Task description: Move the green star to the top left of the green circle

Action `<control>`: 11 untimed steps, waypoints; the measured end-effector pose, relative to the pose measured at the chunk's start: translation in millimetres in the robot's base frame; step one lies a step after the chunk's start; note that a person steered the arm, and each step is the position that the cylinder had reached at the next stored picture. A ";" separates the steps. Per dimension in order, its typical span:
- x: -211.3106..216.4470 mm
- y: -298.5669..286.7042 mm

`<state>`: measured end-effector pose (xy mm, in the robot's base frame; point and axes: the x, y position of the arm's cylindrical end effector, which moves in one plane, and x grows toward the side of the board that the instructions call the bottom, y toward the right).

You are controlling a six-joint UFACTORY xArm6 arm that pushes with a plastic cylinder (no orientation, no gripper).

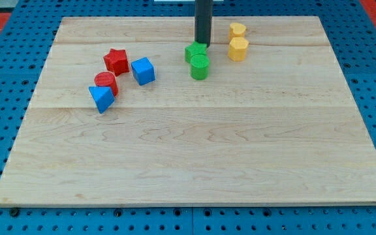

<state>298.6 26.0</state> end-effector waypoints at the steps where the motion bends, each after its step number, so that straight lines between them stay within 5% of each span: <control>1: 7.5 0.5; 2: -29.1 -37.3; 4: 44.4 -29.6; 6: 22.2 38.0; 7: 57.4 17.5; 11: 79.3 -33.7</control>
